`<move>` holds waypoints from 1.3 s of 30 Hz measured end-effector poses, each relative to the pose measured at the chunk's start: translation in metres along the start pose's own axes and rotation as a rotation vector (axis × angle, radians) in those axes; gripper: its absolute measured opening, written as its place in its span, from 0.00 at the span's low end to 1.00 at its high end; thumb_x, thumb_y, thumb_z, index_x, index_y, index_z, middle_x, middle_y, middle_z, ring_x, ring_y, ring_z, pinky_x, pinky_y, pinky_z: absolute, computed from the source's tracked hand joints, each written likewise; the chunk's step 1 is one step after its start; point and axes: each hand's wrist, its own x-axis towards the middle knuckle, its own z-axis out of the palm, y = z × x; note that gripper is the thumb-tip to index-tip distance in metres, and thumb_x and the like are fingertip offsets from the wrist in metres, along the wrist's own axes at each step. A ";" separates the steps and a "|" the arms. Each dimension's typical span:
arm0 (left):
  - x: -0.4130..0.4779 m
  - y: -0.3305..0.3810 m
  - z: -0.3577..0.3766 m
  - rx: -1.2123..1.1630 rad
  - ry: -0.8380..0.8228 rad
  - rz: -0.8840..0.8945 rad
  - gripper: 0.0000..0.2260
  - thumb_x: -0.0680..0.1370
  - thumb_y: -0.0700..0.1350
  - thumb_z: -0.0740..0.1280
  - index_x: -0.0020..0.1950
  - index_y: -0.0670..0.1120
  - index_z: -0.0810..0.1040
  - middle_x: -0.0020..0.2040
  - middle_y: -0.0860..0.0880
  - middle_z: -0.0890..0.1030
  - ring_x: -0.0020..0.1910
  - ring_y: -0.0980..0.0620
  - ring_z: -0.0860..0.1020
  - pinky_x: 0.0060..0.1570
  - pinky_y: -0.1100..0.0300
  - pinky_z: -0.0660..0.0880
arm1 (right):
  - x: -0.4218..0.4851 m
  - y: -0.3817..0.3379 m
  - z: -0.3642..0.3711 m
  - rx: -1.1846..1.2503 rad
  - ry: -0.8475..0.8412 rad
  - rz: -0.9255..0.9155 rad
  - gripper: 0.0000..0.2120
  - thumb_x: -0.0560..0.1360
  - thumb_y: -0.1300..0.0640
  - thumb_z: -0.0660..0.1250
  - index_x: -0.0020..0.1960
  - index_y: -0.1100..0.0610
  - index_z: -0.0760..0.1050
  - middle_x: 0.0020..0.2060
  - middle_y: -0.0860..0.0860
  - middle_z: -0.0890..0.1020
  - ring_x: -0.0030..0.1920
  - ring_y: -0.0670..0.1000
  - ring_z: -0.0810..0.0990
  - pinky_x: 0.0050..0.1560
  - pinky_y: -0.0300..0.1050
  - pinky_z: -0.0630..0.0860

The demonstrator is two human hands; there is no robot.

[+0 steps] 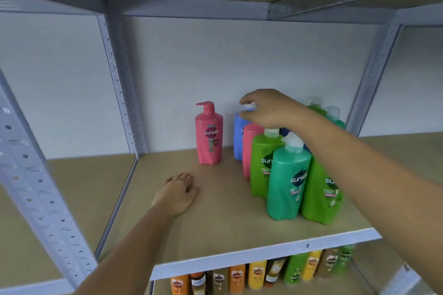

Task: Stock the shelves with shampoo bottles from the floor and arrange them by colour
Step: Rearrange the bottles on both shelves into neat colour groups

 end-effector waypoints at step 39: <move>-0.001 -0.003 0.009 -0.055 0.097 -0.015 0.24 0.83 0.59 0.55 0.74 0.47 0.69 0.79 0.50 0.66 0.79 0.53 0.59 0.77 0.57 0.49 | 0.089 -0.041 0.051 0.234 -0.188 0.029 0.19 0.77 0.53 0.70 0.68 0.51 0.76 0.54 0.51 0.77 0.40 0.50 0.82 0.39 0.42 0.82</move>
